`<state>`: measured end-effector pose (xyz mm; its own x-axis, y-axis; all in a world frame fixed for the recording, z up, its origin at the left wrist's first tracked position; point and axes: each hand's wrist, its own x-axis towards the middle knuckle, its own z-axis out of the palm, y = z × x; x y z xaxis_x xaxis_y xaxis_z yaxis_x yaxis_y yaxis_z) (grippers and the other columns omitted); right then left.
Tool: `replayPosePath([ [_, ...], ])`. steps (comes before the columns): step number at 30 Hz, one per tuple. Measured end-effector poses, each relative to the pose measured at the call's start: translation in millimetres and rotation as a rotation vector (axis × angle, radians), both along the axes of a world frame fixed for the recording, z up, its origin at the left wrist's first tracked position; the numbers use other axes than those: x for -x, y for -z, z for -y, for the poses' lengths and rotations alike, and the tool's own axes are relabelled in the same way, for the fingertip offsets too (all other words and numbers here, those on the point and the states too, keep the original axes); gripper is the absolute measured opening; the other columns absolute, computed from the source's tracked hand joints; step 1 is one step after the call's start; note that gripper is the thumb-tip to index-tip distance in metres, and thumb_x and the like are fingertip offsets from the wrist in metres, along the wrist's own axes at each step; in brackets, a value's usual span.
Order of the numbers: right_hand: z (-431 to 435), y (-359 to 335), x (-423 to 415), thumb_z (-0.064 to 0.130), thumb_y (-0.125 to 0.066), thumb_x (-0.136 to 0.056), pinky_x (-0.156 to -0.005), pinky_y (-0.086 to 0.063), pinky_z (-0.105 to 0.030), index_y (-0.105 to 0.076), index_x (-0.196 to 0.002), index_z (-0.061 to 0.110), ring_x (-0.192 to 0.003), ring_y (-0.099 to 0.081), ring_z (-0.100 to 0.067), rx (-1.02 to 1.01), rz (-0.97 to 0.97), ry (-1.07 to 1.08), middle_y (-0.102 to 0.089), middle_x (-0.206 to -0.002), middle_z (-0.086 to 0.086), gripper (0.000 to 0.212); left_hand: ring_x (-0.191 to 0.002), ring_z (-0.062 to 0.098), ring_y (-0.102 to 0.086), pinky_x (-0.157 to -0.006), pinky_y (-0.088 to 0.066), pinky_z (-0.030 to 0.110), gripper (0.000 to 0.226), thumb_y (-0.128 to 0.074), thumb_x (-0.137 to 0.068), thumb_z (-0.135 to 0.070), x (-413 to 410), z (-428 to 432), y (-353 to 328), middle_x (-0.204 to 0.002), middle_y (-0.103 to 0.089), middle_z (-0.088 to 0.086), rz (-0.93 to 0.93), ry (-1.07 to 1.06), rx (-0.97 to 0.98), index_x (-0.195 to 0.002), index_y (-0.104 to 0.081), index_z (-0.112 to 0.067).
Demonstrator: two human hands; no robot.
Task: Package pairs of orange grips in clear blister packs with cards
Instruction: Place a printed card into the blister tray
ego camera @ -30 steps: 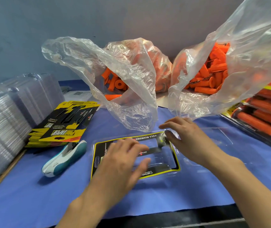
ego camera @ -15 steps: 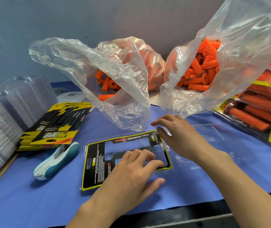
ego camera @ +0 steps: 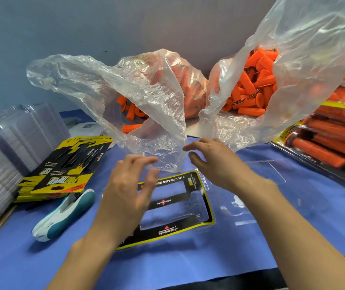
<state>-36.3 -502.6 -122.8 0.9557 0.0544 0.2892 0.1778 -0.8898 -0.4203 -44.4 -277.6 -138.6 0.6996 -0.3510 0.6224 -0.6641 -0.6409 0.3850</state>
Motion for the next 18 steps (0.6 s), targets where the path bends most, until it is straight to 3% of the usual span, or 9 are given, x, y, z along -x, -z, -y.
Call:
replayPosePath([
  [2,2,-5,-7,0.032,-0.042,-0.103,-0.101,-0.039,-0.042,-0.059,-0.13,0.03,-0.12,-0.047,-0.025,-0.046,-0.017,0.003,-0.058,-0.127,0.0,0.032,-0.104,0.014,-0.054,-0.091,-0.046,0.039,0.024,-0.046,-0.103,-0.031,-20,2,-17,-0.11,-0.056,-0.005,-0.014,-0.037,0.122,-0.117,-0.061,-0.019],
  [4,6,-7,-16,0.032,-0.043,-0.102,-0.099,-0.041,-0.042,-0.06,-0.129,0.028,-0.118,-0.05,-0.026,-0.095,-0.043,0.002,-0.059,-0.125,-0.002,0.032,-0.096,0.008,-0.055,-0.081,-0.046,0.03,0.02,-0.046,-0.103,-0.027,-37,15,-38,-0.107,-0.058,-0.005,0.028,-0.04,0.167,-0.116,-0.06,-0.021],
  [7,14,-11,-29,0.03,-0.045,-0.101,-0.094,-0.043,-0.035,-0.062,-0.127,0.025,-0.114,-0.054,-0.024,-0.171,-0.068,0.013,-0.06,-0.125,-0.004,0.031,-0.094,-0.003,-0.057,-0.075,-0.041,0.009,0.019,-0.047,-0.101,-0.024,-51,54,-68,-0.104,-0.062,-0.01,0.069,0.106,0.175,-0.115,-0.061,-0.023],
  [9,22,-12,-35,0.028,-0.047,-0.1,-0.092,-0.044,-0.033,-0.062,-0.127,0.024,-0.112,-0.056,-0.022,-0.321,-0.029,0.091,-0.063,-0.123,-0.003,0.031,-0.091,-0.002,-0.059,-0.077,-0.04,0.006,0.02,-0.049,-0.099,-0.019,-57,91,-79,-0.102,-0.065,-0.01,0.044,0.228,0.146,-0.114,-0.064,-0.02],
  [11,32,-14,-39,0.027,-0.048,-0.099,-0.089,-0.047,-0.033,-0.061,-0.126,0.023,-0.107,-0.06,-0.019,-0.565,0.053,0.17,-0.067,-0.117,0.0,0.03,-0.089,0.001,-0.06,-0.079,-0.041,0.007,0.022,-0.051,-0.098,-0.012,-64,131,-82,-0.103,-0.068,-0.006,0.011,0.319,0.089,-0.114,-0.065,-0.015],
  [14,45,-18,-41,0.011,-0.045,-0.101,-0.081,-0.05,-0.033,-0.064,-0.107,0.012,-0.095,-0.06,-0.019,-0.965,0.149,0.155,-0.066,-0.092,0.002,0.02,-0.098,0.01,-0.063,-0.091,-0.047,0.021,0.023,-0.051,-0.097,-0.006,-72,179,-77,-0.109,-0.068,0.0,-0.06,0.413,0.049,-0.114,-0.066,-0.01],
  [17,56,-25,-40,0.012,-0.036,-0.104,-0.074,-0.048,-0.025,-0.06,-0.093,0.012,-0.087,-0.059,-0.017,-1.694,0.084,0.093,-0.061,-0.086,-0.004,0.026,-0.102,0.008,-0.06,-0.091,-0.042,0.017,0.025,-0.048,-0.098,-0.011,-82,215,-67,-0.111,-0.068,-0.001,-0.143,0.427,0.057,-0.112,-0.068,-0.014],
  [18,62,-23,-39,0.017,-0.037,-0.104,-0.075,-0.05,-0.026,-0.062,-0.096,0.014,-0.087,-0.062,-0.016,-1.781,0.057,0.11,-0.065,-0.091,-0.004,0.026,-0.103,0.008,-0.059,-0.089,-0.042,0.016,0.025,-0.047,-0.098,-0.014,-85,227,-65,-0.111,-0.069,-0.002,-0.197,0.423,0.056,-0.112,-0.068,-0.016],
])
